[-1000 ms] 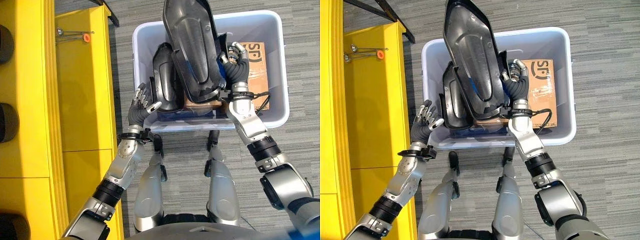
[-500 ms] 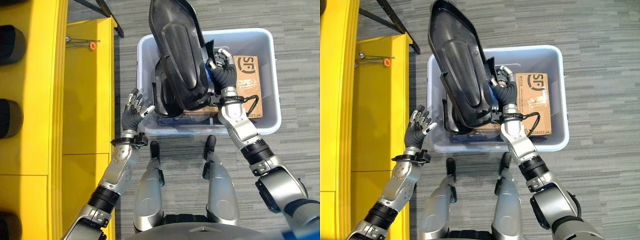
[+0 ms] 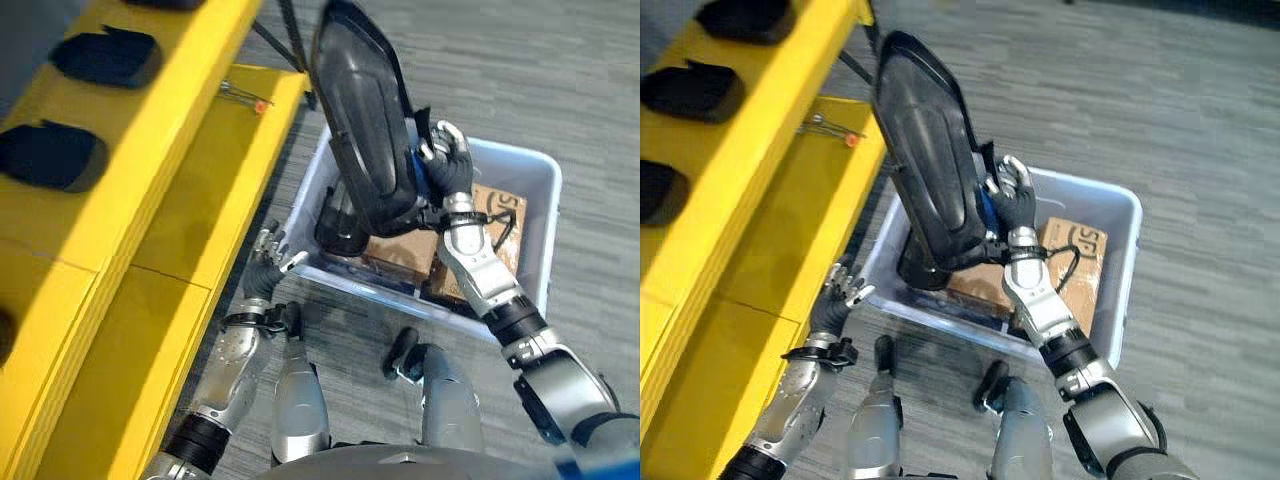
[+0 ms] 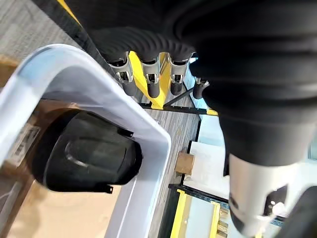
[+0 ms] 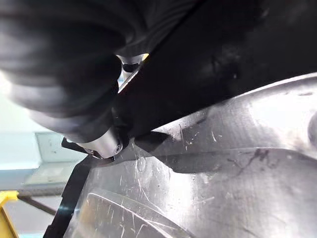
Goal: Move parts from the plastic box to the shelf.
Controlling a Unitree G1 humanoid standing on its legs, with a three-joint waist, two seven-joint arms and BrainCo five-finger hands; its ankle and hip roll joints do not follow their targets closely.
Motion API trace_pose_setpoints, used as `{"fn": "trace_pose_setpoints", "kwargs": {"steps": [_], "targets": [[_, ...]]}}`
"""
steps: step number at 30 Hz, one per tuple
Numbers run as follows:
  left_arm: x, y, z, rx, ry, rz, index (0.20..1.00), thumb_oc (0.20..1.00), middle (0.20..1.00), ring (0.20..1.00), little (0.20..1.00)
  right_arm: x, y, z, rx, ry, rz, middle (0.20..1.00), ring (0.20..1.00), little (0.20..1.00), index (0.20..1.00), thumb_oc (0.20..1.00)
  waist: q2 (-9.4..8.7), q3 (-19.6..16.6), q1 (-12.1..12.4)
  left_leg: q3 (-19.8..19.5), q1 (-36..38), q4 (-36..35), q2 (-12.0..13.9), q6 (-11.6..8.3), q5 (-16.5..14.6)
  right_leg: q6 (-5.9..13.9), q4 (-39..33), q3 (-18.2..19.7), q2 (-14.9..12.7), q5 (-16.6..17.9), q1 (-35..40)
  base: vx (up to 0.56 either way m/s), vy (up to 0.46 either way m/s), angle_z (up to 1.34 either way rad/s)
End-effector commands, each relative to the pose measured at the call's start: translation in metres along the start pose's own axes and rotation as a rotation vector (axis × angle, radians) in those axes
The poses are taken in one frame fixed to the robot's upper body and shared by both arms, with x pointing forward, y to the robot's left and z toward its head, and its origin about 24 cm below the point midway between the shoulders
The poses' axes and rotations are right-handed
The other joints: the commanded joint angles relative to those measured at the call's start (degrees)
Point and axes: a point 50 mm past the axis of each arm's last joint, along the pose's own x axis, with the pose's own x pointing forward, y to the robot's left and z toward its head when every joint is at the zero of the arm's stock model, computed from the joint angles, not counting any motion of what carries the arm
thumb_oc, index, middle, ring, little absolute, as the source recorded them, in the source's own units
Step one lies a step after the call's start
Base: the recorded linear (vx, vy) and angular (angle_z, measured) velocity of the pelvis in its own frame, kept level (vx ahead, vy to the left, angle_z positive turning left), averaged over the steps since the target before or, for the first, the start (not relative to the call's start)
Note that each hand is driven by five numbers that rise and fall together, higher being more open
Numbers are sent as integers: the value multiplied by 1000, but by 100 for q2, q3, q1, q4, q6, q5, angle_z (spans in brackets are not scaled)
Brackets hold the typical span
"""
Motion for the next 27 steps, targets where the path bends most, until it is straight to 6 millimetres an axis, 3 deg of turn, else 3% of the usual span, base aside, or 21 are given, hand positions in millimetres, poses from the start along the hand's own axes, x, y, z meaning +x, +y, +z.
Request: {"fn": "trace_pose_setpoints", "kwargs": {"steps": [1, 3, 6, 12, 27], "targets": [[5, 1, 30, -20, -147, -18, 1000, 1000, 1000, 1000, 1000, 5, 11, 37, 71, -195, 15, 200, 200, 200, 200, 200, -27, -189, -305, -243, 765, 119, -46, -476, 339, 983, -1241, 299, 264, 634, 651, -31, -2, 117], [5, 0, 31, -22, -152, -23, 1000, 1000, 1000, 1000, 1000, 2, 13, 35, 90, -186, 17, 200, 200, 200, 200, 200, -13, -297, -344, -299, 979, 75, -319, -393, -162, 1089, -1409, 117, 188, 753, 833, -10, 40, 89], [3, 2, 31, -16, -149, -16, 1000, 1000, 1000, 1000, 1000, -3, 13, 32, 111, -172, 18, 200, 200, 200, 200, 200, 66, -455, -399, -60, 1028, -312, -387, -284, -216, 1210, -1402, -25, 86, 904, 1006, 65, 160, 64], [-1, 11, 34, 17, -162, 8, 1000, 1000, 1000, 1000, 1000, -5, 14, 24, 112, -131, 21, 200, 200, 200, 200, 200, 2, -632, -234, -141, 1122, -604, -657, -132, -307, 1449, -1565, -206, -263, 1265, 1226, 39, 172, 45], [-6, 27, 42, 69, -195, 65, 1000, 1000, 1000, 1000, 1000, -1, 27, 14, 110, -63, 42, 200, 200, 200, 200, 200, -288, -782, 204, -515, 900, -157, -1391, 250, -829, 1908, -1900, -440, -873, 1916, 1651, 43, 151, 19]]}}
